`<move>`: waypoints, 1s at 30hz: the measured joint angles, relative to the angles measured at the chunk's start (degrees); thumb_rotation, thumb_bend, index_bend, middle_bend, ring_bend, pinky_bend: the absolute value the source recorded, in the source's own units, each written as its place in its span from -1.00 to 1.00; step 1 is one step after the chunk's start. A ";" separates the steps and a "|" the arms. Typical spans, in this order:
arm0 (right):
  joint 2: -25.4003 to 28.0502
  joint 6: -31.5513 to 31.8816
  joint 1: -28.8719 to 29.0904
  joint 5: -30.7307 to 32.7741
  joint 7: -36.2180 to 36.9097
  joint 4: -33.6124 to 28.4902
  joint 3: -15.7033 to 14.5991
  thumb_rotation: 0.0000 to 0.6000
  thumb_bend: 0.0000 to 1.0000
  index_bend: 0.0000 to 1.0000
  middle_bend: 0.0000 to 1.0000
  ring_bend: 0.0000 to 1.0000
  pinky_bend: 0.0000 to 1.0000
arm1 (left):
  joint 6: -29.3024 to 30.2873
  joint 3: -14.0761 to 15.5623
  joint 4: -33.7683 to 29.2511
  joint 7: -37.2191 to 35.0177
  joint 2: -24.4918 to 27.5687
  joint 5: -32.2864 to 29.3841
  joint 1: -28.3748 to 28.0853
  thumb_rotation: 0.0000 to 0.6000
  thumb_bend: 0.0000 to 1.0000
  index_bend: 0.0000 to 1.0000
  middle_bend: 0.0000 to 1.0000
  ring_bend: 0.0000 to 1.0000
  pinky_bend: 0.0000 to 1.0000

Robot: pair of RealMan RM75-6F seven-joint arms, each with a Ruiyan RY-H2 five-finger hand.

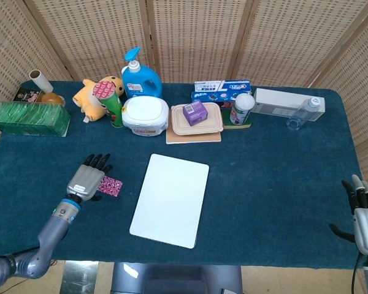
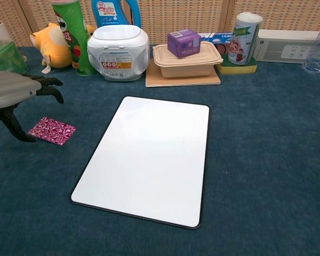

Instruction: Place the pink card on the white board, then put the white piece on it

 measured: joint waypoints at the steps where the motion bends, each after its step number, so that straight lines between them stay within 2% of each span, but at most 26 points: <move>1: 0.02 -0.02 0.00 -0.02 0.04 -0.04 -0.02 1.00 -1.00 -0.87 -1.00 -1.00 -1.00 | -0.01 0.12 0.11 0.17 -0.10 -0.12 -0.09 1.00 -0.81 -0.61 -1.00 -1.00 -0.88; 8: 0.06 -0.32 0.11 0.21 0.29 -0.02 0.06 1.00 -1.00 -0.87 -1.00 -1.00 -1.00 | 0.10 0.83 1.18 1.13 -1.16 -2.33 -1.02 1.00 -0.78 -0.53 -1.00 -1.00 -0.88; 30: 0.17 -0.40 0.20 0.23 1.08 0.02 0.14 1.00 -1.00 -0.87 -1.00 -1.00 -1.00 | 1.08 2.37 1.40 3.25 -2.28 -6.90 -3.29 1.00 -0.69 -0.50 -1.00 -1.00 -0.88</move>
